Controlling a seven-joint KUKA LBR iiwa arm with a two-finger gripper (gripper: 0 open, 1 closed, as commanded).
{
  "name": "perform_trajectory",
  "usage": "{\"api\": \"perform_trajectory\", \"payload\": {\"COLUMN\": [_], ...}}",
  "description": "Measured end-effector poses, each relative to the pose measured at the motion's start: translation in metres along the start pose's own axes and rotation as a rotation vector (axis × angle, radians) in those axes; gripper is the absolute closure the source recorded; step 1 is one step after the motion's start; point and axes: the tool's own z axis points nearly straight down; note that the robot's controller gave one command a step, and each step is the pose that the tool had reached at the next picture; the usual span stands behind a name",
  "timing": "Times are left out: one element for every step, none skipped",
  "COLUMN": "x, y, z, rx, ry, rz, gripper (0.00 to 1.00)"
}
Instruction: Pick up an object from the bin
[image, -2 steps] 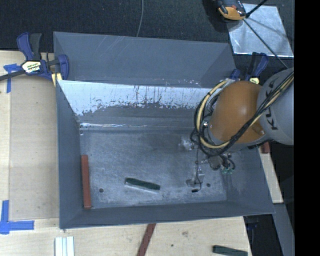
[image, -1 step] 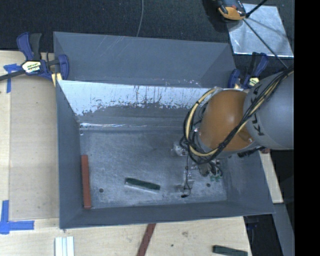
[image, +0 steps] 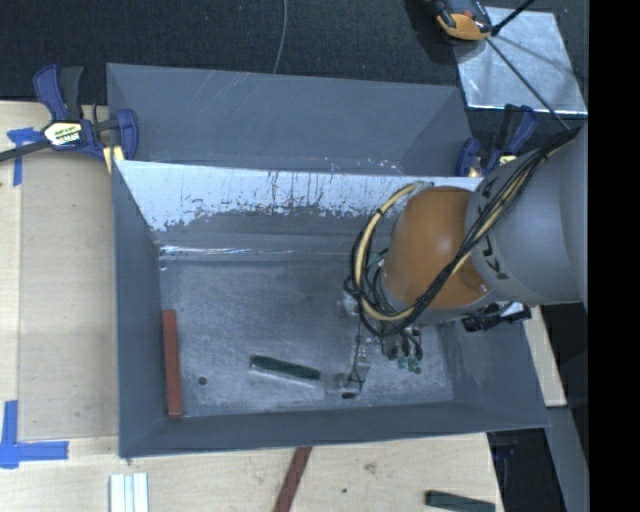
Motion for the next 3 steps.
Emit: {"api": "perform_trajectory", "payload": {"x": [0.018, 0.023, 0.023], "y": [0.054, 0.074, 0.074], "z": [0.005, 0.011, 0.011], "rx": [-0.001, -0.001, -0.001], "ry": [0.0, 0.001, 0.001], "rz": [-0.267, -0.108, -0.109], "gripper": [0.0, 1.0, 1.0]}}
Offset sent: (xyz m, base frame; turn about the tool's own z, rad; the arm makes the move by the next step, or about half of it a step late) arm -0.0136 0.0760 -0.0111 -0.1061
